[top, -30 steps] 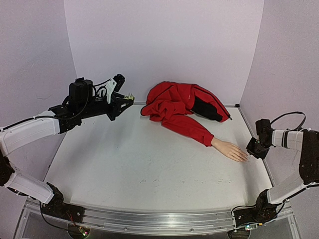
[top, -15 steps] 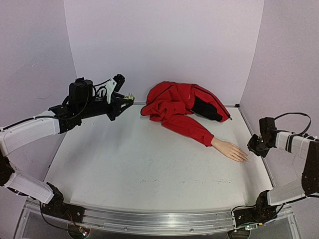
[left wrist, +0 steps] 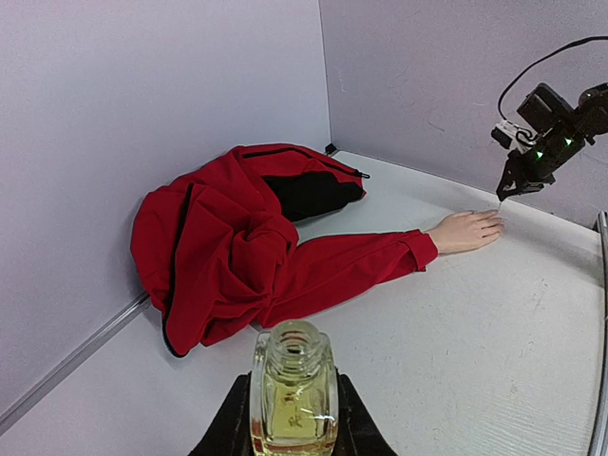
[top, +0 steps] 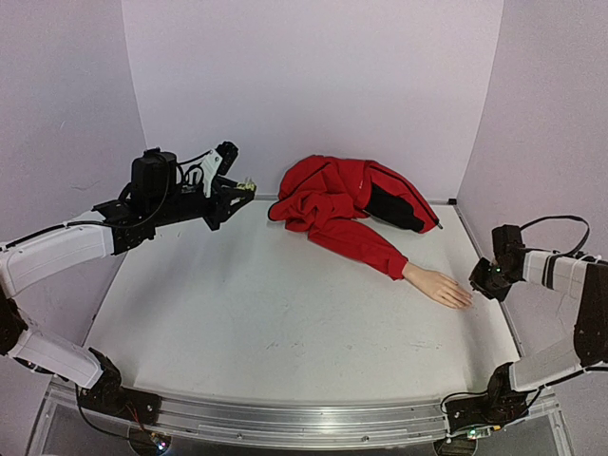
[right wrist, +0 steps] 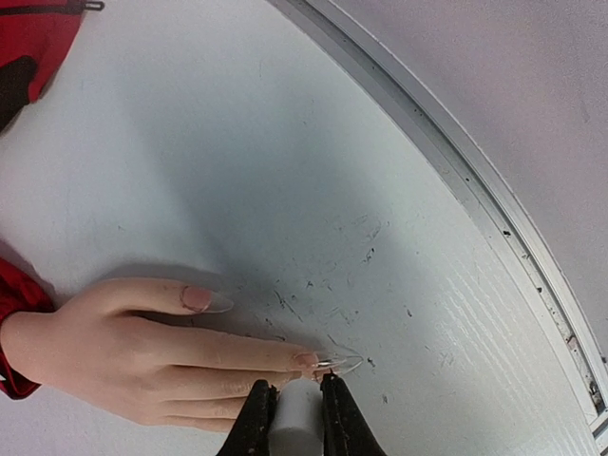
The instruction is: Paint the nails
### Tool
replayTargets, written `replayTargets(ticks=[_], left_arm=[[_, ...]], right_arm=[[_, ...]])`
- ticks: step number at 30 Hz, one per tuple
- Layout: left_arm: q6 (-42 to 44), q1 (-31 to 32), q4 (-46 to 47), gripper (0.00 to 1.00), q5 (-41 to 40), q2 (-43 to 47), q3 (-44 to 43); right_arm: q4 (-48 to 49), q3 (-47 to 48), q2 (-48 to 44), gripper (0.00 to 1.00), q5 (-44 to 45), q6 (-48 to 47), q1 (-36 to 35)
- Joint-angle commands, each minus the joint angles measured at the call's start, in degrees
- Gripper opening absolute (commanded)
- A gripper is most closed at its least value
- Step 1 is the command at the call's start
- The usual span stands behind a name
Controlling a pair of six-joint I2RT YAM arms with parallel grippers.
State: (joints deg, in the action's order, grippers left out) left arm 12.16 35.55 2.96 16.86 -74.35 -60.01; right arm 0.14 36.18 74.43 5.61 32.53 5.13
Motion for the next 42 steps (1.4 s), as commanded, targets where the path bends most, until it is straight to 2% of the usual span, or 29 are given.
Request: replayTargets(ticks=[1, 19, 42], left_arm=[[0.26, -0.35, 2.92, 0.00, 0.97, 1.84, -1.28], [0.64, -0.38, 2.92, 0.00, 0.67, 1.68, -1.28], [0.90, -0.39, 2.84, 0.00, 0.11, 1.64, -1.09]], right_arm=[[0.91, 0.65, 0.72, 0.00, 0.38, -0.77, 0.24], [0.82, 1.16, 2.30, 0.00, 1.23, -0.40, 0.24], [-0.14, 2.20, 4.04, 0.00, 7.21, 1.94, 0.24]])
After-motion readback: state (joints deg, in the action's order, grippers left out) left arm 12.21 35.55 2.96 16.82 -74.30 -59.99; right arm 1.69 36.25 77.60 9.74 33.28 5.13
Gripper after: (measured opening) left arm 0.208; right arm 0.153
